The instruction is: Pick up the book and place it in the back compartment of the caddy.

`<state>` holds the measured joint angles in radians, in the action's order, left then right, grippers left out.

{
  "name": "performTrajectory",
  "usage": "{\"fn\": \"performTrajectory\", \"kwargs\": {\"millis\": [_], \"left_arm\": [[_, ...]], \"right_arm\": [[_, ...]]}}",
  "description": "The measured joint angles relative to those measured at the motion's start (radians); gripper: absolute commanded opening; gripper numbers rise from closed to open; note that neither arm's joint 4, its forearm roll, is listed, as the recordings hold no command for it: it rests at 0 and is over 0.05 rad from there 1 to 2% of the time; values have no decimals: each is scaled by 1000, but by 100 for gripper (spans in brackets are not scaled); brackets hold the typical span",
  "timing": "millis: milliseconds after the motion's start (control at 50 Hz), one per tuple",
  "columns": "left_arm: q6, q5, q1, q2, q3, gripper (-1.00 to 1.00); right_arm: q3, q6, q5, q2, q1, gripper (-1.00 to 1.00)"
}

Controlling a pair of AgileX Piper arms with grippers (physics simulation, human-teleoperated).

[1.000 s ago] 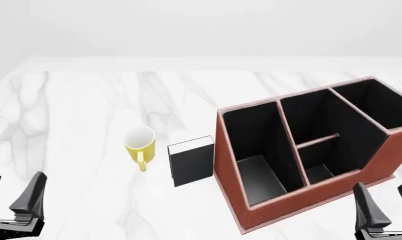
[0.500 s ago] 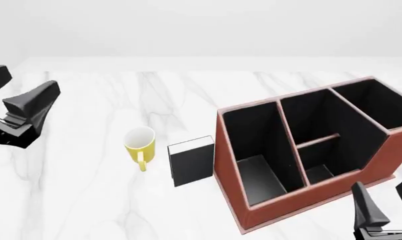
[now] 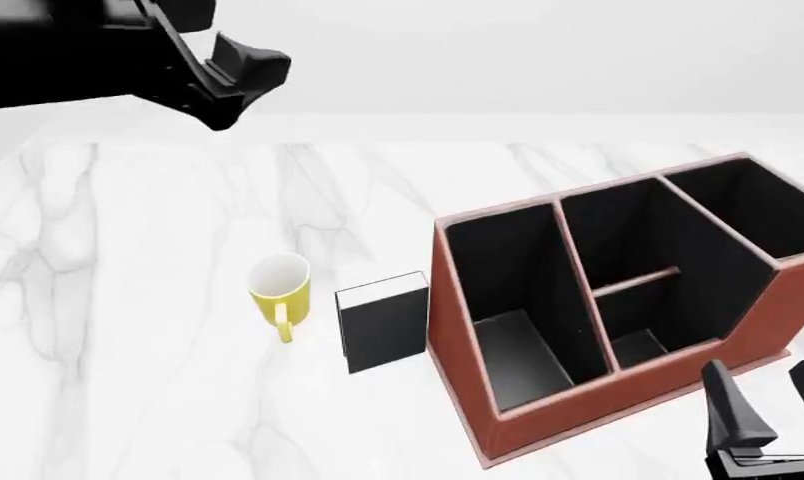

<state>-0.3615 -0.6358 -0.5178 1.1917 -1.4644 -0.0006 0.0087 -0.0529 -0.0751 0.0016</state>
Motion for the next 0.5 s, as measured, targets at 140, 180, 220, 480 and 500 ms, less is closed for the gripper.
{"fn": "performTrajectory", "kwargs": {"millis": [140,180,220,480,500], "left_arm": [[-14,-105,-38,86,-86,100],[-14,-127,-46,103,-98,100],[-15,-142,-53,119,-104,100],[-21,-162,-93,194,-93,100],[-21,-161,-95,198,-90,100]], "right_arm": [[0,-1,0,0,-1,100],[0,-1,0,0,-2,100],[0,-1,1,1,-2,100],[0,-4,5,6,-6,100],[0,-4,5,7,-6,100]]}}
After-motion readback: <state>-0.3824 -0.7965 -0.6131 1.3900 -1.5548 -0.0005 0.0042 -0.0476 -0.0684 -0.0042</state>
